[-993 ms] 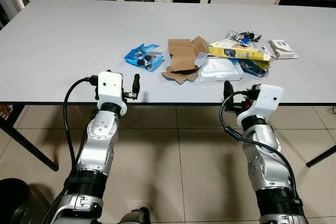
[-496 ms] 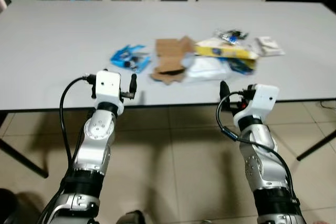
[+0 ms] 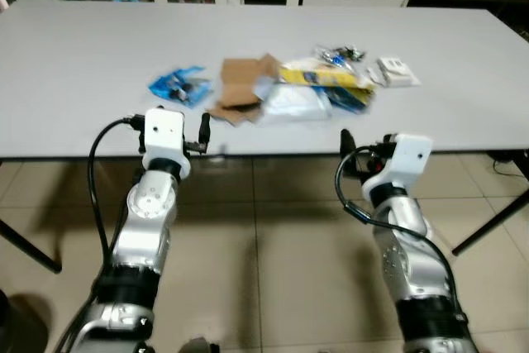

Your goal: Picking trash to rubbish bin

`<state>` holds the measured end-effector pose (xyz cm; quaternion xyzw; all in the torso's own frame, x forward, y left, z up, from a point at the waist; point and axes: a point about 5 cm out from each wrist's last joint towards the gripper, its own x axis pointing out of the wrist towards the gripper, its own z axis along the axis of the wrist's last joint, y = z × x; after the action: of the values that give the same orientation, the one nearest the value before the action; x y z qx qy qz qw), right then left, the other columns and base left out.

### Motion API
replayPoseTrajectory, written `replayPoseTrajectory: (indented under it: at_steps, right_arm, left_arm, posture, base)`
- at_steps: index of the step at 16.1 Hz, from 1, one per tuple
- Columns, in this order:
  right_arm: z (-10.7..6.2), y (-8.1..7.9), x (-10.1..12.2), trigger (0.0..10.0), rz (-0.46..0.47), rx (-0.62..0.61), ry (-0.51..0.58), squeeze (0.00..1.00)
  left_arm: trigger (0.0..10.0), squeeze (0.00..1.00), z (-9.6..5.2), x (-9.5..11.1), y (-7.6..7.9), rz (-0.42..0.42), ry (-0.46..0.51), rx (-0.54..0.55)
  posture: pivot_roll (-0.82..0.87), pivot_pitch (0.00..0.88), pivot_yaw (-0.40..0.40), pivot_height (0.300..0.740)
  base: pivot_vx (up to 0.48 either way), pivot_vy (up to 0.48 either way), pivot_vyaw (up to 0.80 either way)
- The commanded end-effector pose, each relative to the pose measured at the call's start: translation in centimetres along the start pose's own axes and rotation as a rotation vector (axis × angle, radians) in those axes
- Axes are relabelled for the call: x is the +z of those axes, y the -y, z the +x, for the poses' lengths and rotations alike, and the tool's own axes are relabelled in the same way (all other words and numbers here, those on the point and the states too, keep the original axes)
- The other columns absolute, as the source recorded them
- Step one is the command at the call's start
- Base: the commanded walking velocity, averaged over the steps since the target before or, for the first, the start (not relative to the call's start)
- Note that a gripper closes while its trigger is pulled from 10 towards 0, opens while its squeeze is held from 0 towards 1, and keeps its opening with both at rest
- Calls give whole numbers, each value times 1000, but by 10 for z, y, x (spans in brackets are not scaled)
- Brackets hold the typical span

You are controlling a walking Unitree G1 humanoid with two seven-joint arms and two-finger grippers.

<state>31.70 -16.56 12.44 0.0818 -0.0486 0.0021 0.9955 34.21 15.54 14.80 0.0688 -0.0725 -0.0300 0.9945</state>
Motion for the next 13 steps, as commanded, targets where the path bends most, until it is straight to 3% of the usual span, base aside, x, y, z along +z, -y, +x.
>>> replayPoseTrajectory:
  at_steps: [1, 13]
  right_arm:
    - [1, 1, 0, 10000, 10, -4, -7, 0]
    - [-5, -1, -3, 10000, 9, 2, -20, 0]
  left_arm:
    - [10000, 0, 1, 2, -1, 8, 9, 0]
    - [10000, 0, -7, -1, 3, -12, 1, -14]
  posture:
    - [8, 72, -14, 740]
    - [4, 97, -9, 740]
  base:
    - [0, 0, 0]
    - [0, 0, 0]
